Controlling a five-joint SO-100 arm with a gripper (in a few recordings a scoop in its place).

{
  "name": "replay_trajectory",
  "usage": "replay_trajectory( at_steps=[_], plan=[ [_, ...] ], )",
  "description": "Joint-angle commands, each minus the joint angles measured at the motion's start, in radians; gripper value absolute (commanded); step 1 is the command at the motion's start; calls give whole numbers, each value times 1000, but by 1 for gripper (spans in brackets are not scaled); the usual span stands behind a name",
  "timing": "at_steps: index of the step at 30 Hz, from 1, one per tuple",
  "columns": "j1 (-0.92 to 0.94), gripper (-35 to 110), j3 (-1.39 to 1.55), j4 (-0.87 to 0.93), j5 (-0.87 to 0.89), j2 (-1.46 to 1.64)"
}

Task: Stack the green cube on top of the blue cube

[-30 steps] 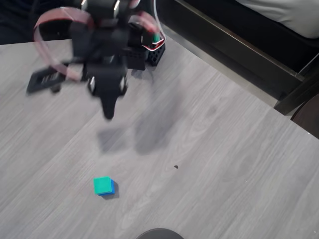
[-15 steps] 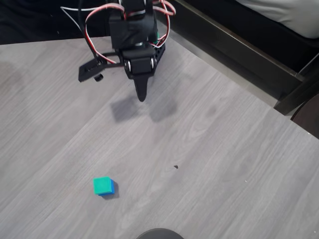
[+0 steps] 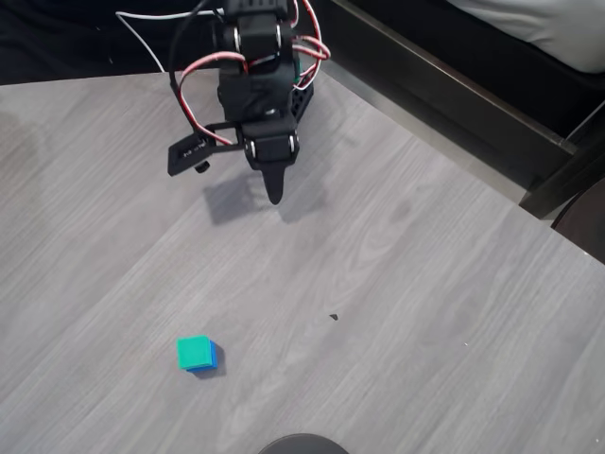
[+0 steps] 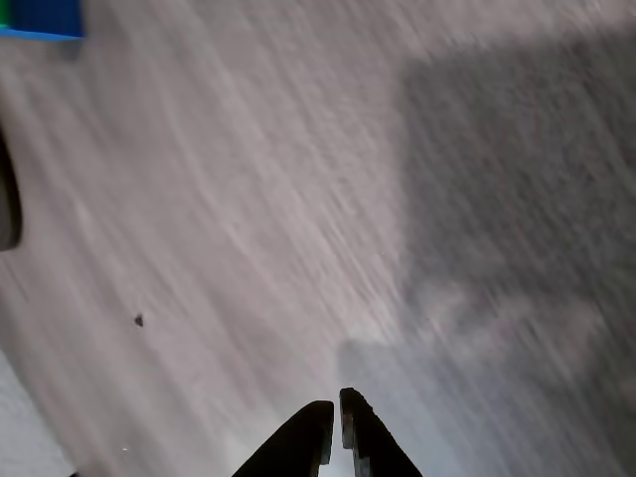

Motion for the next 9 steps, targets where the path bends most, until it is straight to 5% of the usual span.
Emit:
replay_trajectory(
  at_steps=[1,9],
  plan=[
    [5,0,83,-58,11,26],
    [15,0,83,-3,9,26]
  ],
)
